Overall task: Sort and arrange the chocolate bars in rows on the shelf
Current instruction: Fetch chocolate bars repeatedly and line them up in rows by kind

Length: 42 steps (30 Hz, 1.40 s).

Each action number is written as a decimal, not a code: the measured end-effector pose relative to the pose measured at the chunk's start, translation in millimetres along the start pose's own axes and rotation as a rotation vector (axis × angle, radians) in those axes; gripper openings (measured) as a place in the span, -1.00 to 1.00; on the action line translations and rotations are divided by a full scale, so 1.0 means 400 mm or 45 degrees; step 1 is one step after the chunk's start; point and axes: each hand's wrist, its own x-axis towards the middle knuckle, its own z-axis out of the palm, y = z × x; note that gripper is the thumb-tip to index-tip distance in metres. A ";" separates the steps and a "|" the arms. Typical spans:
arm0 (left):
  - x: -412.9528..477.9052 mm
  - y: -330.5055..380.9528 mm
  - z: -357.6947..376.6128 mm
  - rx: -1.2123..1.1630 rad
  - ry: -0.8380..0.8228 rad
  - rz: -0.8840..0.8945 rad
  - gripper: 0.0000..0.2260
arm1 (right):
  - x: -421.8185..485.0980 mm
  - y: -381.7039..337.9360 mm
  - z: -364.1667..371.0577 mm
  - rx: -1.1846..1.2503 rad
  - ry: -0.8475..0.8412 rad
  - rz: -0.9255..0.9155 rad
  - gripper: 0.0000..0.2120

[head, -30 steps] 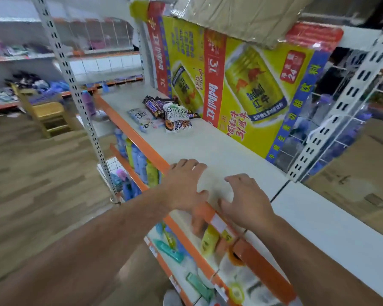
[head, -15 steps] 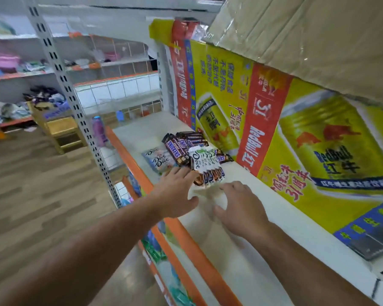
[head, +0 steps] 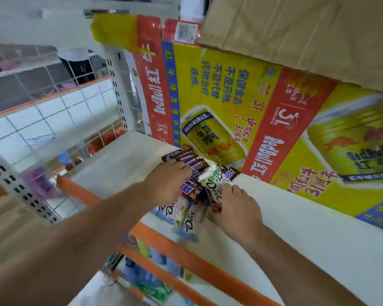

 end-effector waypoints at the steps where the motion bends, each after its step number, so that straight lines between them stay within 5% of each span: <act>1: 0.006 -0.019 -0.005 -0.036 -0.021 0.060 -0.69 | 0.003 -0.011 0.004 -0.013 0.004 0.036 -0.39; 7: 0.032 -0.074 -0.006 -0.182 -0.073 0.242 -0.81 | 0.003 -0.056 0.009 -0.109 0.033 0.211 -0.51; 19: 0.091 0.026 -0.052 -0.695 -0.113 0.246 -0.89 | -0.090 -0.024 -0.042 -0.064 0.013 0.398 -0.59; 28: 0.100 0.239 -0.035 -0.802 -0.306 0.429 -0.57 | -0.285 0.083 -0.069 -0.092 0.076 0.546 -0.61; 42: -0.020 0.777 -0.030 -0.620 -0.093 0.753 -0.61 | -0.760 0.433 -0.147 -0.115 0.247 0.701 -0.62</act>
